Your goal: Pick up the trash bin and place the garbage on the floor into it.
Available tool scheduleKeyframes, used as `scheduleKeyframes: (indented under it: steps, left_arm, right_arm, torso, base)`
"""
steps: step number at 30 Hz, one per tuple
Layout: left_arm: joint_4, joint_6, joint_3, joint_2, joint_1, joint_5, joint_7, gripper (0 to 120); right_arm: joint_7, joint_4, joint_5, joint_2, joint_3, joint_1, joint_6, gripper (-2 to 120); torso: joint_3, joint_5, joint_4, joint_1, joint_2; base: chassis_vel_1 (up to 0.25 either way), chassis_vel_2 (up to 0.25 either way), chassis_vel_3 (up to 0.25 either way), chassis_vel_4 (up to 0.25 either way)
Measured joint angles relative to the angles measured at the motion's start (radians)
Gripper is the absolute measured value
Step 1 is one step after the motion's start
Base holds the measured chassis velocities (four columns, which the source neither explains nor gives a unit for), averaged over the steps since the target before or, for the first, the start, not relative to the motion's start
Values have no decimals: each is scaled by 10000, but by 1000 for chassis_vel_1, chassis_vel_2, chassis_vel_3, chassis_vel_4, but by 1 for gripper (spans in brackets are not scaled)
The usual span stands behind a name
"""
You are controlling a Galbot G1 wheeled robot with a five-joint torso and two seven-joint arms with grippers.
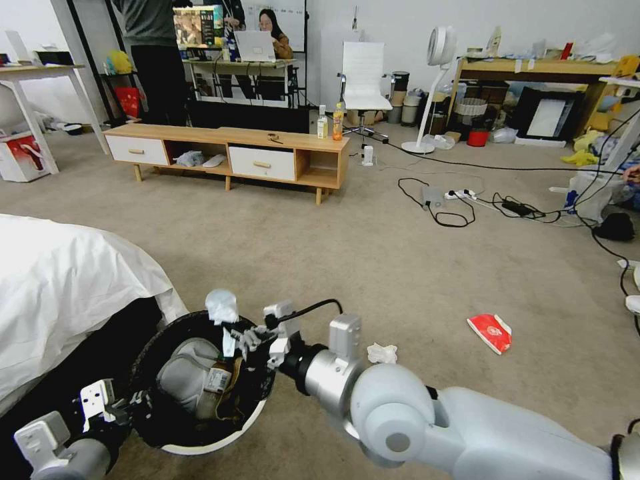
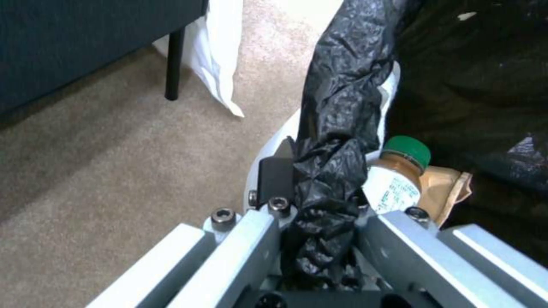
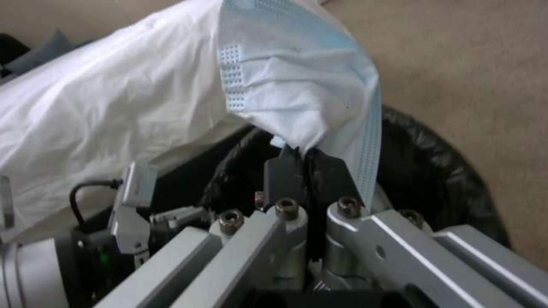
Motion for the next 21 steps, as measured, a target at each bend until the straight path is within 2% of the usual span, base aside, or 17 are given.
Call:
scheduleKeyframes:
  steps: [21]
  left_arm:
    - [-52,0,42,-47,-16,-13,-3,1]
  right_arm:
    - [516,-1283,64,1046,-766,41,-552,0]
  torso:
    - [0,0,0,0,0]
  base:
    - [0,0,0,0]
